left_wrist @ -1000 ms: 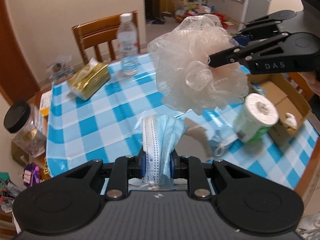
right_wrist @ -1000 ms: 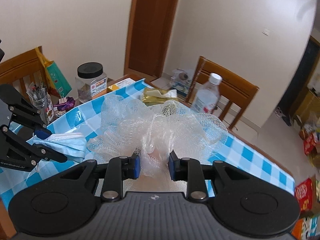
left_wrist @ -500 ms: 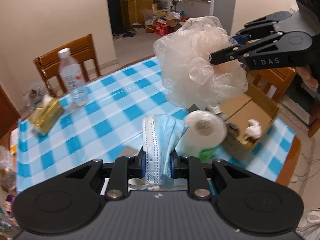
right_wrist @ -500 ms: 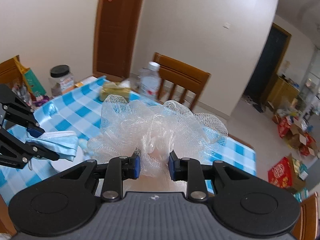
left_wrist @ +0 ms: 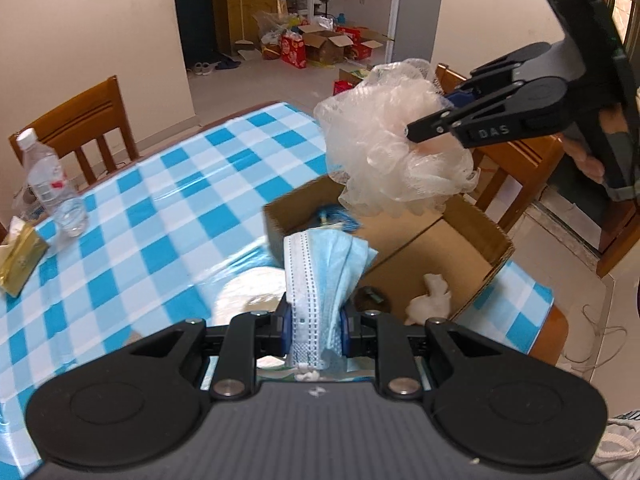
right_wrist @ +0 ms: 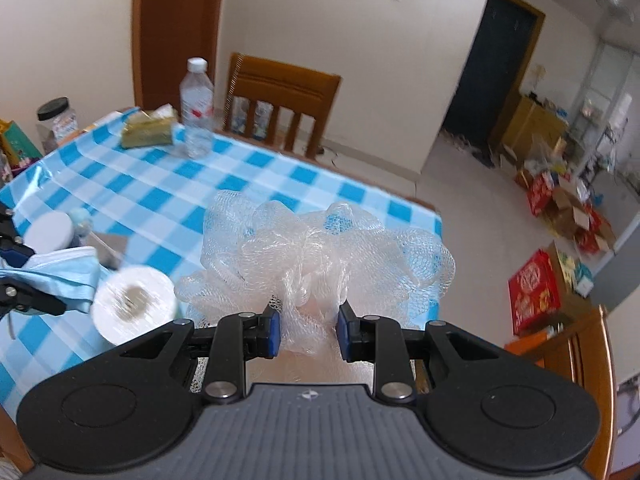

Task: Organize soft objects
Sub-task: 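Release the puff into the box with the right tool while the left tool drops the mask, then withdraw both tools from the box back over the table, then grasp the light blue round toy with the left tool, then grasp the beige cloth pouch with the right tool while the left tool holds the toy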

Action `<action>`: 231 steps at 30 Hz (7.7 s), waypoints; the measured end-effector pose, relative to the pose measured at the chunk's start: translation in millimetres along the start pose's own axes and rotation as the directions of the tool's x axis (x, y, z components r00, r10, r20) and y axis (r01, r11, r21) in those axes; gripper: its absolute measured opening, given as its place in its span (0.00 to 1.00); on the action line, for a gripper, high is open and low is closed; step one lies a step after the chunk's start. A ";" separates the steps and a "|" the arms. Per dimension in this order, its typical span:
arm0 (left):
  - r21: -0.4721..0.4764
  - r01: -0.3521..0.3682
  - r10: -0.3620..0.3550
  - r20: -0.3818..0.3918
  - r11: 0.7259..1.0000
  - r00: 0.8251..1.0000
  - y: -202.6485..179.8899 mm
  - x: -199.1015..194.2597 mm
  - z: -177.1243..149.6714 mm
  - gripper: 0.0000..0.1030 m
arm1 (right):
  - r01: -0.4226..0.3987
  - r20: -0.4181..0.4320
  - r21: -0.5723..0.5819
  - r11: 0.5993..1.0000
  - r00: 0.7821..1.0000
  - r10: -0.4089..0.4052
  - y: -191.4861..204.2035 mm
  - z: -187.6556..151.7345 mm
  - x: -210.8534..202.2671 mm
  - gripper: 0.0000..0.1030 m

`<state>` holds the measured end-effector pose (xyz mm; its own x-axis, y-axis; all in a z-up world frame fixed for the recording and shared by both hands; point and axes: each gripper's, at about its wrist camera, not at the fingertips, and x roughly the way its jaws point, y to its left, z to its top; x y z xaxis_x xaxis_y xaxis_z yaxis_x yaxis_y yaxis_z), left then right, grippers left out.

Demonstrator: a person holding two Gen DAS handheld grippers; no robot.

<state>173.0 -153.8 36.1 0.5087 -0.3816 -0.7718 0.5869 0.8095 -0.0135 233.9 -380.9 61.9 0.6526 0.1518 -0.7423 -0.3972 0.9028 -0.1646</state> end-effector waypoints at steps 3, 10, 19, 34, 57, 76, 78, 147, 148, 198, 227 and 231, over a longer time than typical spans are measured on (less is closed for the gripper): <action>0.001 0.005 -0.005 -0.012 1.000 1.000 -16.1 12.3 6.3 0.19 | -0.006 -0.015 0.020 1.000 1.000 0.006 -20.6 -11.3 8.8 0.30; 0.001 0.005 -0.005 -0.037 1.000 0.999 -43.0 35.5 17.5 0.19 | -0.033 -0.032 0.048 0.998 0.999 0.035 -49.8 -22.6 29.1 0.30; -0.019 -0.004 0.003 -0.055 1.000 0.998 -59.6 53.9 24.0 0.19 | -0.054 -0.055 0.098 0.994 0.997 0.060 -71.3 -30.1 58.1 0.53; 0.014 0.024 -0.023 -0.076 1.000 0.997 -85.2 81.1 35.4 0.20 | -0.023 0.022 0.172 0.985 1.000 0.019 -89.5 -53.6 6.1 1.00; 0.099 0.123 -0.119 -0.048 0.987 0.992 -158.5 142.0 53.3 0.93 | 0.057 -0.010 0.275 0.960 0.998 -0.056 -94.5 -100.3 -42.6 1.00; 0.018 -0.066 0.066 0.013 0.998 0.998 -131.6 95.9 8.7 0.95 | 0.078 -0.080 0.307 0.949 0.995 -0.056 -22.7 -119.4 -14.1 1.00; 0.001 -0.088 0.088 0.014 0.996 0.996 -125.6 89.8 2.8 0.95 | 0.068 -0.065 0.319 0.945 0.997 -0.049 -17.2 -120.8 -14.3 1.00; -0.305 -0.321 0.239 -0.276 0.897 0.931 189.4 -9.8 -175.5 0.95 | -0.240 -0.123 -0.163 0.957 0.967 0.222 292.3 48.8 130.6 1.00; -0.304 -0.315 0.234 -0.274 0.899 0.933 193.4 -11.9 -172.5 0.95 | -0.241 -0.128 -0.168 0.956 0.967 0.222 293.9 48.4 133.1 1.00; -0.476 -0.229 0.029 -0.391 0.849 0.920 302.8 132.6 -95.4 0.62 | -0.312 -0.209 -0.485 0.817 0.949 0.238 332.3 28.1 209.3 0.60; -0.427 -0.233 0.069 -0.366 0.874 0.928 296.9 121.4 -86.6 0.51 | -0.295 -0.167 -0.429 0.854 0.955 0.246 322.2 37.5 192.5 0.32; -0.405 -0.237 0.087 -0.355 0.883 0.931 296.0 112.9 -82.7 0.51 | -0.298 -0.183 -0.419 0.858 0.953 0.242 321.2 37.0 191.0 0.38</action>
<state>352.0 79.6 -107.6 0.3012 -0.1262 -0.9452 0.1423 0.9861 -0.0863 254.8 -47.1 -108.7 0.4074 0.2895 -0.8661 -0.8057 0.5605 -0.1916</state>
